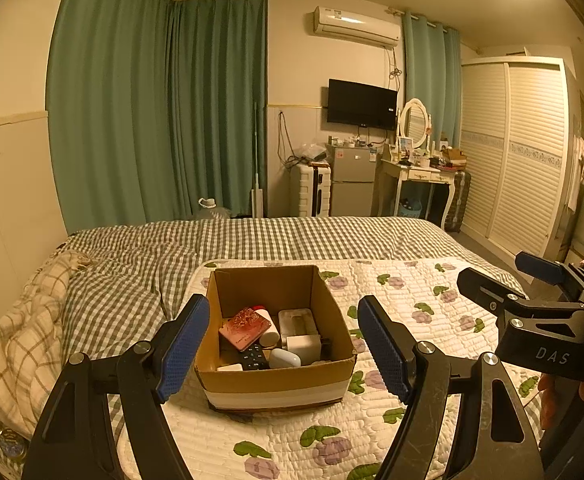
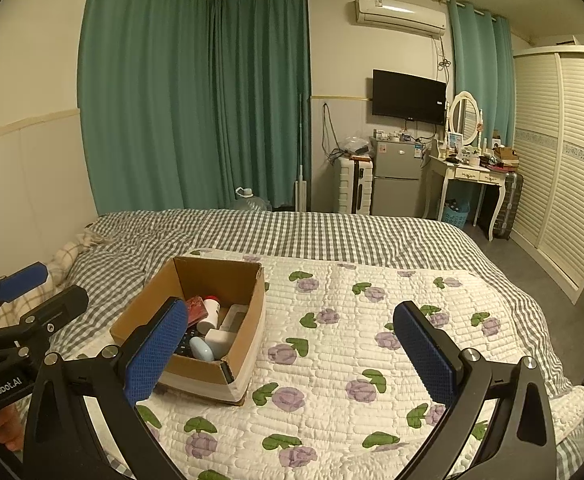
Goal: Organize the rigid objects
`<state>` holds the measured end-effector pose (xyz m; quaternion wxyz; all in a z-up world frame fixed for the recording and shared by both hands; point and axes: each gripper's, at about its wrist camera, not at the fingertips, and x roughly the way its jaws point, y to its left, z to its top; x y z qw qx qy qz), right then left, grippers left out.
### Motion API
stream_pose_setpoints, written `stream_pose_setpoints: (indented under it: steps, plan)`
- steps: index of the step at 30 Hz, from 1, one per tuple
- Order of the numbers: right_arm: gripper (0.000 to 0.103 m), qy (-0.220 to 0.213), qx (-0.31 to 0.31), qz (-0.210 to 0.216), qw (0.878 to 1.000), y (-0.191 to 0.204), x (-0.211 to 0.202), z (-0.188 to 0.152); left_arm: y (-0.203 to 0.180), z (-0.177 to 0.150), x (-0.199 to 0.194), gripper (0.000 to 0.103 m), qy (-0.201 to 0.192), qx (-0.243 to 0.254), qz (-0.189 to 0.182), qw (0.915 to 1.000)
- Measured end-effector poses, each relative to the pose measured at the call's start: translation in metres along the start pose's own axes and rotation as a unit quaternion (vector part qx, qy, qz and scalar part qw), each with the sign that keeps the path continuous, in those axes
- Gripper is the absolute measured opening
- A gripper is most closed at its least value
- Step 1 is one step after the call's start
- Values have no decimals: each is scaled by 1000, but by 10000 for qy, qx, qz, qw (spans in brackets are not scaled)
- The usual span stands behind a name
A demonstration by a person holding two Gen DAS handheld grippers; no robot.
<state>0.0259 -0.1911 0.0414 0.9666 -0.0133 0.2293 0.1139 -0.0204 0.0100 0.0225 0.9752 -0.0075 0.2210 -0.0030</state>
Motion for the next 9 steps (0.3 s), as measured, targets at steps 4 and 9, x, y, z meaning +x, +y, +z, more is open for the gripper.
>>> stream_pose_setpoints:
  steps: [4, 9]
  plan:
    - [103, 13, -3, 9, 10000, 0, 0, -1, 0, 0, 0, 79, 5, 6, -5, 10000]
    - [103, 30, -17, 12, 10000, 1, 1, -2, 0, 0, 0, 79, -1, 6, -7, 10000]
